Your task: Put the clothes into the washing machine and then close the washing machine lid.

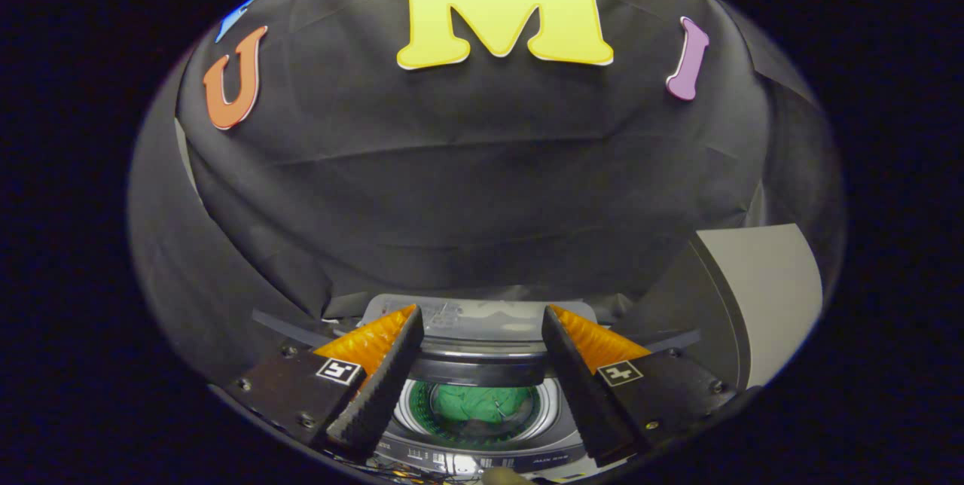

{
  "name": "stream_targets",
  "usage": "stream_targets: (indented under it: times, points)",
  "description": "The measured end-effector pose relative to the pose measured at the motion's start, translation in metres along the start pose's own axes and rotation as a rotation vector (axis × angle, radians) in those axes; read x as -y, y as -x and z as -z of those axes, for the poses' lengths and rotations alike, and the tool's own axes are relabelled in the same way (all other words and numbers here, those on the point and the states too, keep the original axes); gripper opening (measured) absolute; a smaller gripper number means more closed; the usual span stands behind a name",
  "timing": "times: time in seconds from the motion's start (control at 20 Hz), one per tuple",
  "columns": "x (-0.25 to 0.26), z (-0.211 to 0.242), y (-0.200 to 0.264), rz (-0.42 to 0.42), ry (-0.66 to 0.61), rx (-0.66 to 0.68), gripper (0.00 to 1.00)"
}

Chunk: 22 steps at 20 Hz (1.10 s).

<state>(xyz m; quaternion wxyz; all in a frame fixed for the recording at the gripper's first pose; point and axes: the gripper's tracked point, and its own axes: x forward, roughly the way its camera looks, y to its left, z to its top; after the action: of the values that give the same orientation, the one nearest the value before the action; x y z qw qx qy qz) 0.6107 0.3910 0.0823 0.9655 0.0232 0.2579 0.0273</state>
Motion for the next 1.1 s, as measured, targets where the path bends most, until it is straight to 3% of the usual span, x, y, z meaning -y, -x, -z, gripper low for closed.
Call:
stream_targets:
  times: [0.45,1.1]
  points:
    - [0.003,0.066,0.024,-0.013,0.008,-0.064,1.0]
    - [0.014,0.071,0.057,-0.016,0.008,-0.043,1.0]
